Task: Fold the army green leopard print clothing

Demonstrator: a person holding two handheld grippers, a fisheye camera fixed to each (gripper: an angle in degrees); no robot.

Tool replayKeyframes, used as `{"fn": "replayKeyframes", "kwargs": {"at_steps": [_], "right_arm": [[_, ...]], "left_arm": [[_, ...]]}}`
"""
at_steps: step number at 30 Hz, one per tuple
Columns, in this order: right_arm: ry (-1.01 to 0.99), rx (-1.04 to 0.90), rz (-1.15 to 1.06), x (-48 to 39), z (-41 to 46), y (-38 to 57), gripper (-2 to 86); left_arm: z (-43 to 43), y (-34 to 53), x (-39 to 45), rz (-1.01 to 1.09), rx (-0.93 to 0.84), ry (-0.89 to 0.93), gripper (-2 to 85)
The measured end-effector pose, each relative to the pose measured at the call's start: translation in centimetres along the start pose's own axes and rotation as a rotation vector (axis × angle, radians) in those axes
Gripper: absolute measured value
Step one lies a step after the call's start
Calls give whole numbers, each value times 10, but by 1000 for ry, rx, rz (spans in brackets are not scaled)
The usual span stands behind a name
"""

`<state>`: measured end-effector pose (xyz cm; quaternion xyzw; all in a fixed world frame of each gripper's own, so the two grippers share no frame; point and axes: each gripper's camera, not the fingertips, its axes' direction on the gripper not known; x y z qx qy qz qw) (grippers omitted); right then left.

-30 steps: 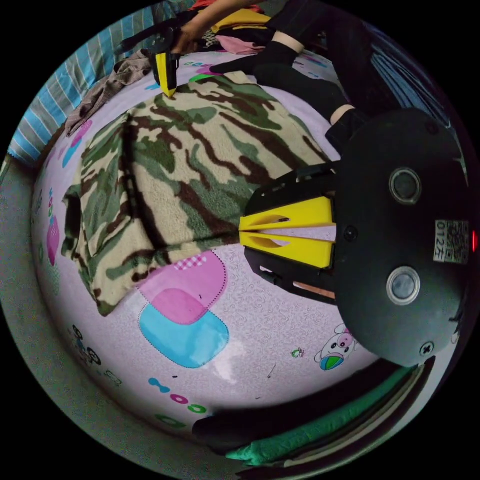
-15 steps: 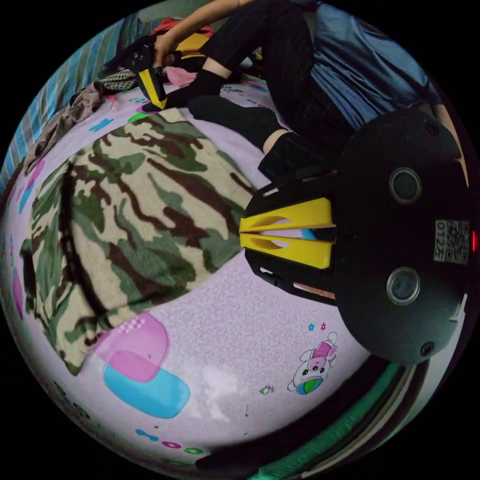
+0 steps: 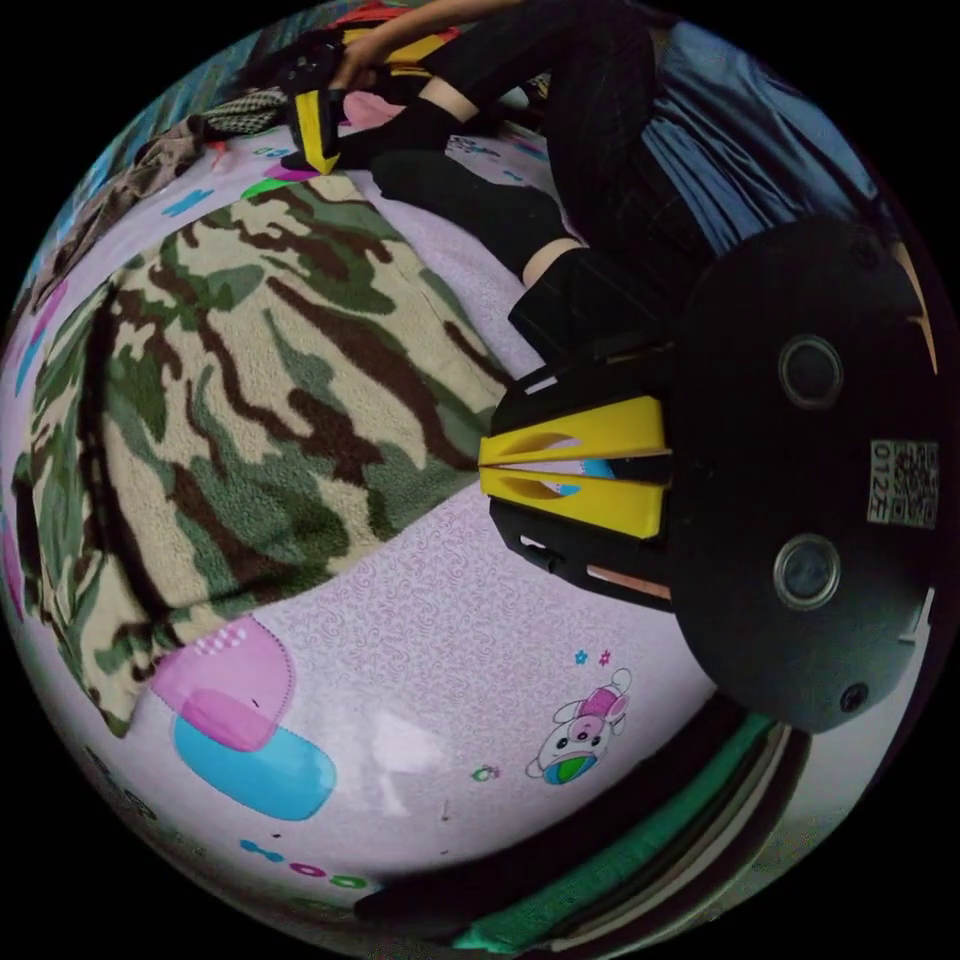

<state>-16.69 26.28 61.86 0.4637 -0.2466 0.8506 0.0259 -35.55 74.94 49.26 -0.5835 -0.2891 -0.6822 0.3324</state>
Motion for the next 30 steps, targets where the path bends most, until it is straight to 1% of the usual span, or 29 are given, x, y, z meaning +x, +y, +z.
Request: {"fn": "replayKeyframes", "kwargs": {"at_steps": [2, 5, 9, 18, 22, 30], "right_arm": [[-45, -9, 42, 12, 4, 9, 58], [-106, -23, 90, 29, 15, 16, 68], [-187, -25, 132, 44, 24, 21, 74], [-238, -25, 130, 55, 40, 25, 73], [-198, -38, 113, 55, 45, 27, 59], [-247, -47, 145, 74, 42, 43, 66]], "left_arm": [[-1, 3, -8, -41, -11, 37, 13], [7, 3, -16, -86, -51, 95, 25], [24, -8, -17, -96, -106, 183, 43], [44, -26, -22, -105, -183, 196, 48], [47, -28, -23, -110, -194, 182, 47], [53, -24, -35, -142, -191, 232, 45]]}}
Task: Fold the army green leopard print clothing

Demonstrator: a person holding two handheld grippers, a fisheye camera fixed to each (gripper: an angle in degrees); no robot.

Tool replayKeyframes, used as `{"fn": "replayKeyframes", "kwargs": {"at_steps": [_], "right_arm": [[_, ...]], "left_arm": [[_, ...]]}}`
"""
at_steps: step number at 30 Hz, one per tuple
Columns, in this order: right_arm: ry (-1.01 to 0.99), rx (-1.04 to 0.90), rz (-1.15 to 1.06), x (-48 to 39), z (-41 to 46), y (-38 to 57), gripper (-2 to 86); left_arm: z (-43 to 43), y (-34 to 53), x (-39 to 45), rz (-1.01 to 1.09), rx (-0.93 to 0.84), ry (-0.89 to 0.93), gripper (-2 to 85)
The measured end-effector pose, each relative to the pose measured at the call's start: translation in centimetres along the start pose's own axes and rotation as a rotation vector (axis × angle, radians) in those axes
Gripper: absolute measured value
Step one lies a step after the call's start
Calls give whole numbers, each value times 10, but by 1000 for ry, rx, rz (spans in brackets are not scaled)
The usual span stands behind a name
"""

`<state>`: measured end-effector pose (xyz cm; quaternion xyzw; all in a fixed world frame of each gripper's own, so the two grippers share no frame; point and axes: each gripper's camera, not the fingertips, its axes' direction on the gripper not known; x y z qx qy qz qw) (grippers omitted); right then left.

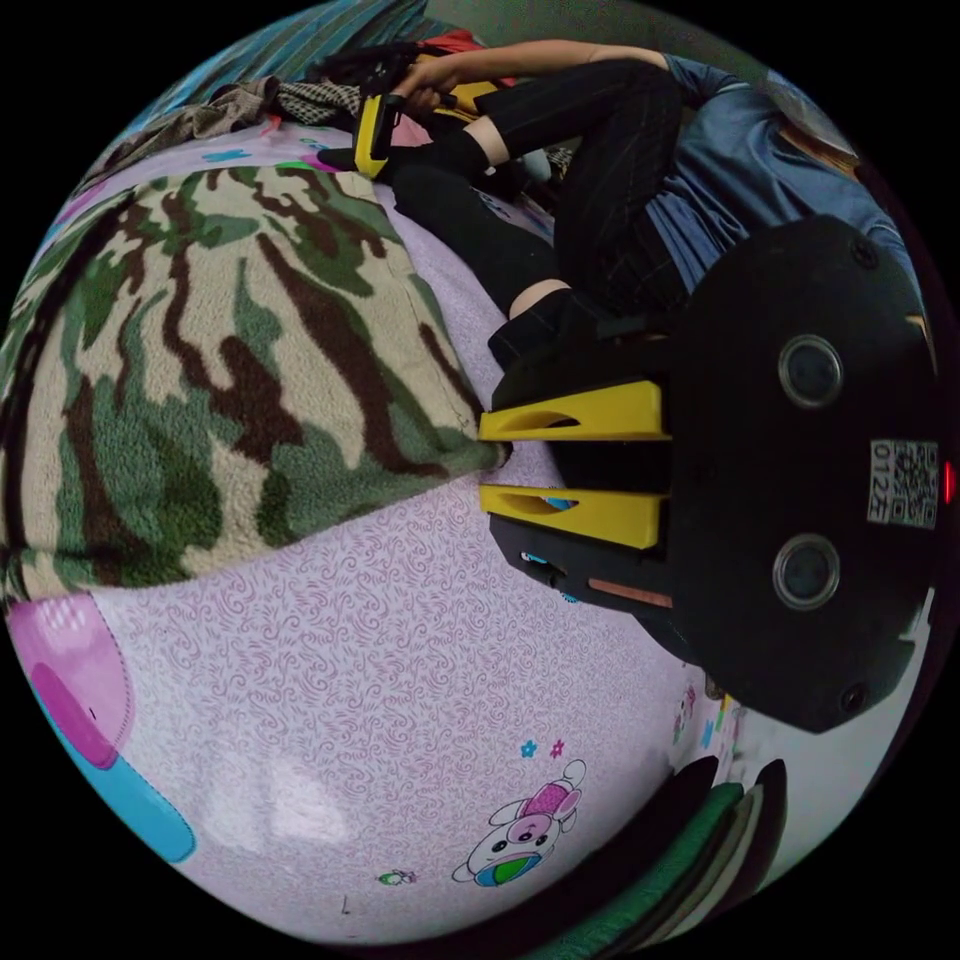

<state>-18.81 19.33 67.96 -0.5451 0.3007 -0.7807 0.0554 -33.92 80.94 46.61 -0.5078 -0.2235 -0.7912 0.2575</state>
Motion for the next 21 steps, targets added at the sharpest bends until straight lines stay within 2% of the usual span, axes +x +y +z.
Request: {"fn": "replayKeyframes", "kwargs": {"at_steps": [7, 12, 21], "right_arm": [[-68, 45, 16, 14, -1, 9, 73], [52, -60, -83, 8, 0, 18, 63], [-147, 49, 64, 44, 1, 34, 77]], "left_arm": [[3, 3, -1, 4, -8, -23, 48], [6, 9, -3, 5, -3, -27, 51], [11, 22, -9, 5, -9, -47, 49]]}}
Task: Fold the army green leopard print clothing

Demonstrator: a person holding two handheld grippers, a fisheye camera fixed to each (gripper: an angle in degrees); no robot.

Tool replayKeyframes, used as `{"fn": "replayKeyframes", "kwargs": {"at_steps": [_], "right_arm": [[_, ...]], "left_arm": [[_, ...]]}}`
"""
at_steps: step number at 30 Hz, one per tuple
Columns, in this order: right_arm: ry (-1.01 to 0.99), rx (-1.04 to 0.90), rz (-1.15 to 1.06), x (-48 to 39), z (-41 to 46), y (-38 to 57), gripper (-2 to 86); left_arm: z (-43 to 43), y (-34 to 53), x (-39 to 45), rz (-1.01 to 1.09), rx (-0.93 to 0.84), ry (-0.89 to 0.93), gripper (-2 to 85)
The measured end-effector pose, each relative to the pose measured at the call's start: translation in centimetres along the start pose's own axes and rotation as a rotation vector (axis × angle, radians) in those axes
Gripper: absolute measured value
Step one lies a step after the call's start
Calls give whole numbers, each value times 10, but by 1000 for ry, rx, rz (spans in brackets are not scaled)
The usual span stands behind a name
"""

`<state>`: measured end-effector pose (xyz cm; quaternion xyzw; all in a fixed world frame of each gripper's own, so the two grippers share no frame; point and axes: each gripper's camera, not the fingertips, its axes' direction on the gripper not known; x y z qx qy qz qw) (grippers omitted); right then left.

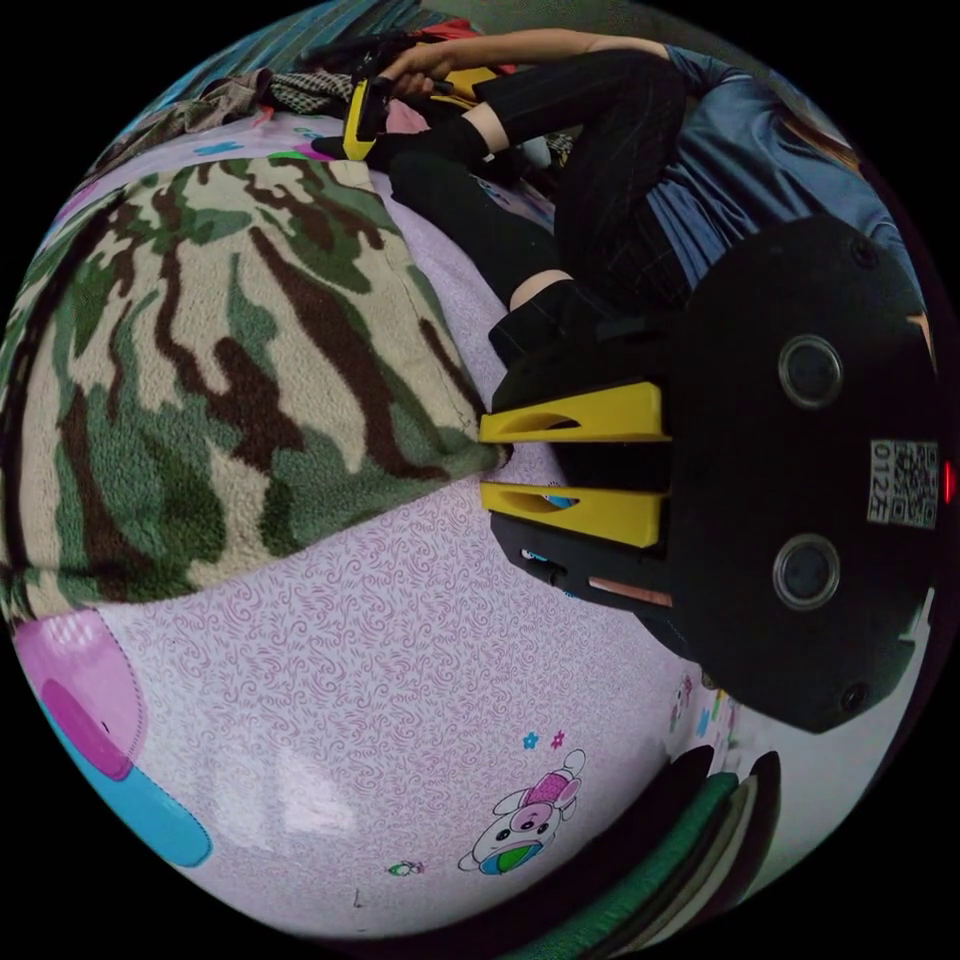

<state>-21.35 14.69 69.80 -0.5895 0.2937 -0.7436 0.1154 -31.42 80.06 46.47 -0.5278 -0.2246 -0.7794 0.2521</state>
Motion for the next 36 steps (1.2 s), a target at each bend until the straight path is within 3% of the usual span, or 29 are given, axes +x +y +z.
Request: {"fn": "replayKeyframes", "kwargs": {"at_steps": [9, 25, 36], "right_arm": [[190, 0, -143, -10, 9, 20, 32], [-56, 169, -336, 4, -77, 123, 17], [-27, 136, -448, -4, -85, 200, 18]], "left_arm": [[6, 23, -11, 13, 13, 6, 30], [-41, 160, -46, 117, 319, 131, 11], [-49, 273, -22, 232, 425, 28, 13]]}}
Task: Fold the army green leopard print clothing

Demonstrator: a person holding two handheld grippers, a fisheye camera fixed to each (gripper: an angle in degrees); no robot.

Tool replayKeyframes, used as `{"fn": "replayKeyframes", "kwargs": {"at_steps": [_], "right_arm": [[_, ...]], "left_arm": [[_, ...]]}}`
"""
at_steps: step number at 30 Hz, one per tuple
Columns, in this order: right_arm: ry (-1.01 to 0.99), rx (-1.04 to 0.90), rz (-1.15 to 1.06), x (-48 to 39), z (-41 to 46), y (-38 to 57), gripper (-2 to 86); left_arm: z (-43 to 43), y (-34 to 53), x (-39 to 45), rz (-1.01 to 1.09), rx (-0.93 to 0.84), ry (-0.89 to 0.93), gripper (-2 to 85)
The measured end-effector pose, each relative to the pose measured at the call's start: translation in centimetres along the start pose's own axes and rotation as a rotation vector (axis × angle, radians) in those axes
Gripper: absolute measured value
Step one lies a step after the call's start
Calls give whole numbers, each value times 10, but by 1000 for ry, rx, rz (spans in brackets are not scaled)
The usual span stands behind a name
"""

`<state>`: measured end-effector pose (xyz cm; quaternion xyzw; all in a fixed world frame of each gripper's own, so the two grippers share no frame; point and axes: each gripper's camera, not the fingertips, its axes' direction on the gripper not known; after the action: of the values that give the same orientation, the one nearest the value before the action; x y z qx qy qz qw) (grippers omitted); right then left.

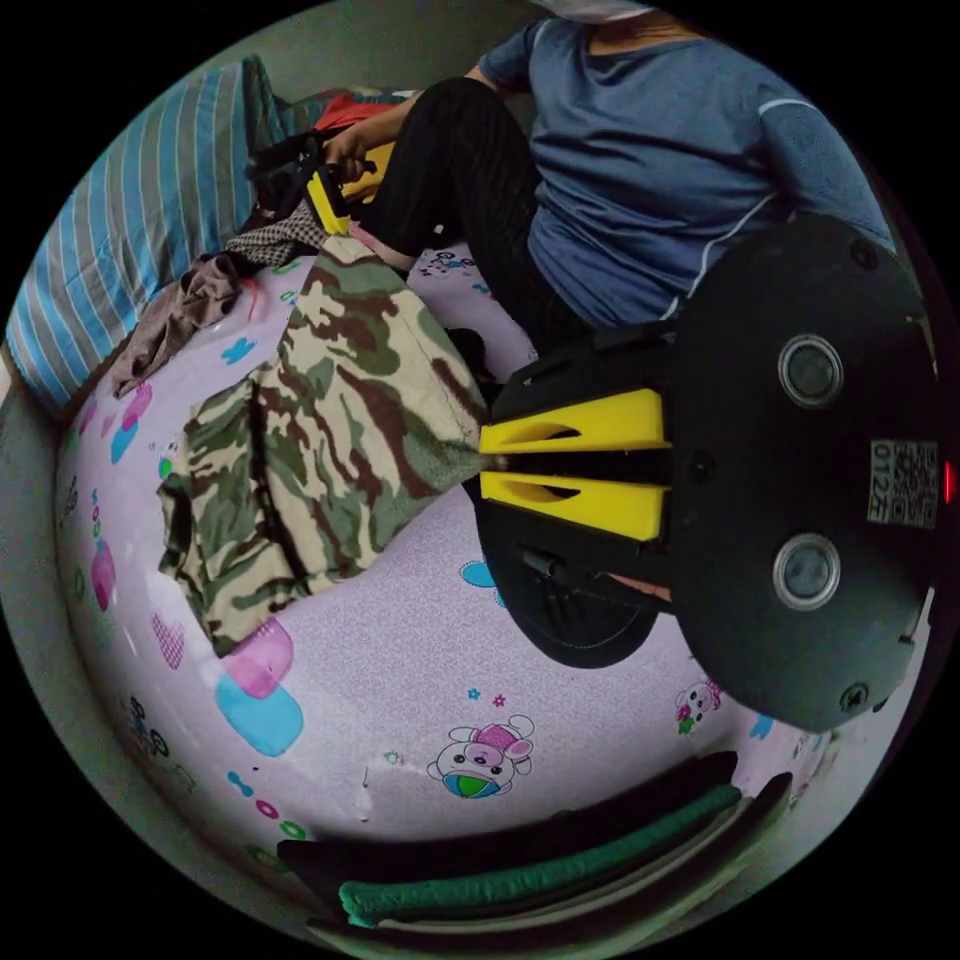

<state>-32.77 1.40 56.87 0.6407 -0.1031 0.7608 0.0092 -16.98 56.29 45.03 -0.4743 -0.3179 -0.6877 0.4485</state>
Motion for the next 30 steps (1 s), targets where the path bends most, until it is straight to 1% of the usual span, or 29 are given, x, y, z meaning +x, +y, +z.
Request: {"fn": "replayKeyframes", "kwargs": {"at_steps": [3, 7, 11, 17, 21, 30], "right_arm": [[-20, 7, -5, -1, -11, 12, 18], [-45, 76, 29, 14, -31, 8, 19], [-86, 169, 81, 35, -55, -9, 22], [-97, 242, 137, 64, -87, -45, 24], [-112, 257, 176, 84, -97, -70, 25], [-119, 231, 283, 138, -99, -135, 28]], "left_arm": [[-8, 15, 2, 15, 21, 17, 13], [-19, 12, -11, 12, 60, 46, 13], [-34, -11, -38, -1, 101, 88, 14], [-54, -52, -91, -61, 153, 164, 15], [-56, -81, -129, -104, 170, 234, 14], [-35, -148, -190, -187, 115, 298, 14]]}}
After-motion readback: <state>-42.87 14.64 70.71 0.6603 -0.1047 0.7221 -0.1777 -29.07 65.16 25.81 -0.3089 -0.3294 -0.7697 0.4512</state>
